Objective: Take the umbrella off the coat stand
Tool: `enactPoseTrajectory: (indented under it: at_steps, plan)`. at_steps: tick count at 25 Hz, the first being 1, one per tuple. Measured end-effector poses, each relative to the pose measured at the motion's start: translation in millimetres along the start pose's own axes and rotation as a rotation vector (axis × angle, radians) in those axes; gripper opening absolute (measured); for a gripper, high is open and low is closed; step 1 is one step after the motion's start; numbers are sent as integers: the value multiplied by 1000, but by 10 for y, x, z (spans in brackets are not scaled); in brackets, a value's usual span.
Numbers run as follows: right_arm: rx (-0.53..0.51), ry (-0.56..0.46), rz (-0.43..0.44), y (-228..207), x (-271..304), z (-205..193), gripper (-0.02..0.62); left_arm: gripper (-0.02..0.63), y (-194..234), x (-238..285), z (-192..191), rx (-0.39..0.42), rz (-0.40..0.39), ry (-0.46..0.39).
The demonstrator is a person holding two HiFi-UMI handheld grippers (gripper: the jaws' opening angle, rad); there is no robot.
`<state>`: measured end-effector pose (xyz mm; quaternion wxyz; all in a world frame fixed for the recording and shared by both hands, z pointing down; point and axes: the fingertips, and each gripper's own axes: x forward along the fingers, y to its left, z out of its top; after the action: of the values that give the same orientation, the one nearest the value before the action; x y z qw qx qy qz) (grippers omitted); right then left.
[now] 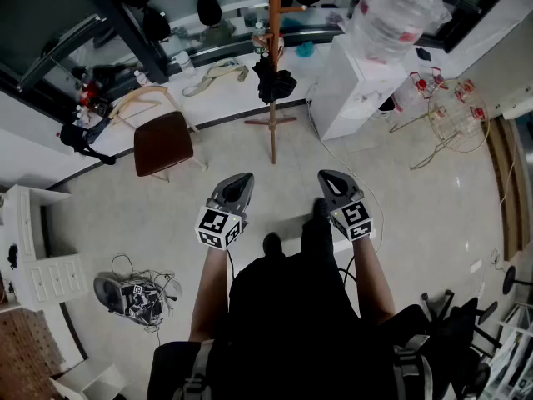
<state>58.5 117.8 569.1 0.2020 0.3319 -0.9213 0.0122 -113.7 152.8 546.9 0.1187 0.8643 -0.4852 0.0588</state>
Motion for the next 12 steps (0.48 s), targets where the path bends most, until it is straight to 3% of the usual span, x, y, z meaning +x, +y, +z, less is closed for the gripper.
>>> enactPoseTrajectory:
  at_steps: [7, 12]
  plan:
    - [-40, 17, -7, 208, 24, 45, 0, 2, 111, -219, 92, 5, -11, -24]
    - [-12, 12, 6, 357, 44, 52, 0, 2, 128, -336, 60, 12, -20, -18]
